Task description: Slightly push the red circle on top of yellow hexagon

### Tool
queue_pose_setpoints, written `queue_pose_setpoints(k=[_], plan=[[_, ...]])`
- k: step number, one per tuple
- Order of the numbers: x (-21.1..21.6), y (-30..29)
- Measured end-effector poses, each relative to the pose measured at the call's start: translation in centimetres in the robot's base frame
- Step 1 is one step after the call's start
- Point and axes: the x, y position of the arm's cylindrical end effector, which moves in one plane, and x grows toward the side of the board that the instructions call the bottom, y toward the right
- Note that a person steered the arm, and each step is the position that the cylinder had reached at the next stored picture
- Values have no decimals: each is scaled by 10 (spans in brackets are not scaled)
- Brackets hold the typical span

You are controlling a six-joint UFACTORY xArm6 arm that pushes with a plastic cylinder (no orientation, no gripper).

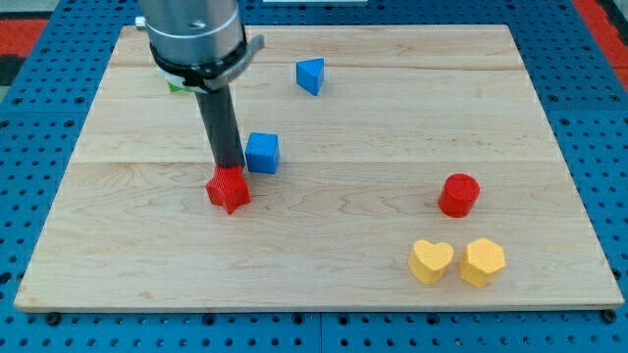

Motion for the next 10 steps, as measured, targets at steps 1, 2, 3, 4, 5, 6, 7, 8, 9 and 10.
queue_pose_setpoints(k=[1, 2, 3, 4, 5, 6, 7, 8, 9, 10], plan=[[43, 0], [76, 0], [49, 38], [38, 108], [48, 166], [77, 198], [47, 261], [45, 278], [45, 294], [16, 334]])
